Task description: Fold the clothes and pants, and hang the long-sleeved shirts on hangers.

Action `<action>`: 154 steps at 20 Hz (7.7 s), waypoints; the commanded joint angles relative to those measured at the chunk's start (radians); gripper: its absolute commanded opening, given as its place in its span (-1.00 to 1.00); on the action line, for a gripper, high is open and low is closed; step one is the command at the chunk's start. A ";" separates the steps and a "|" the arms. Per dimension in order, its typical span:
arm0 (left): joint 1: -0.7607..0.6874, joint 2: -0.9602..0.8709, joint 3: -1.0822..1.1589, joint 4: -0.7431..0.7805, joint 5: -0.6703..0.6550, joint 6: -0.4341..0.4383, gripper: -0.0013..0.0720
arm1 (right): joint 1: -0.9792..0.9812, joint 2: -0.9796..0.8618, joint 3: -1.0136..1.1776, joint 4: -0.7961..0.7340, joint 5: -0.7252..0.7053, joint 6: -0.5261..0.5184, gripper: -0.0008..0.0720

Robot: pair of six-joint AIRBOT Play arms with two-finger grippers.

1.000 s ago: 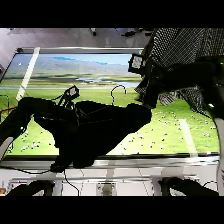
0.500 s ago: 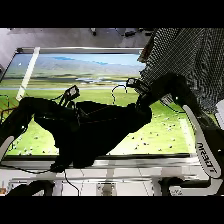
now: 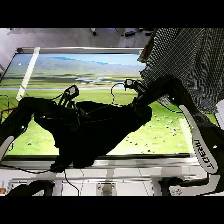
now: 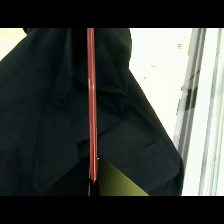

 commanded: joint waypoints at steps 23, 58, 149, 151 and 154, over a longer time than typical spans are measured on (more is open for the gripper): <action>0.037 0.176 0.002 -0.042 -0.061 -0.262 0.64 | 0.145 0.168 0.257 -0.088 -0.031 0.080 -0.92; -0.517 0.022 -0.399 -0.015 -1.209 -0.224 -0.85 | 0.146 0.241 0.285 -0.058 0.022 0.354 -0.91; -0.196 0.106 0.152 0.478 -0.422 -0.636 -0.90 | 0.146 0.549 0.276 -0.364 0.178 1.084 0.30; -0.200 0.106 0.152 0.425 -0.447 -0.635 -0.90 | 0.170 0.539 0.187 -0.183 0.247 1.153 0.30; -0.230 0.108 0.152 0.422 -0.451 -0.629 -0.90 | 0.222 0.518 -0.069 -0.090 0.523 1.346 0.30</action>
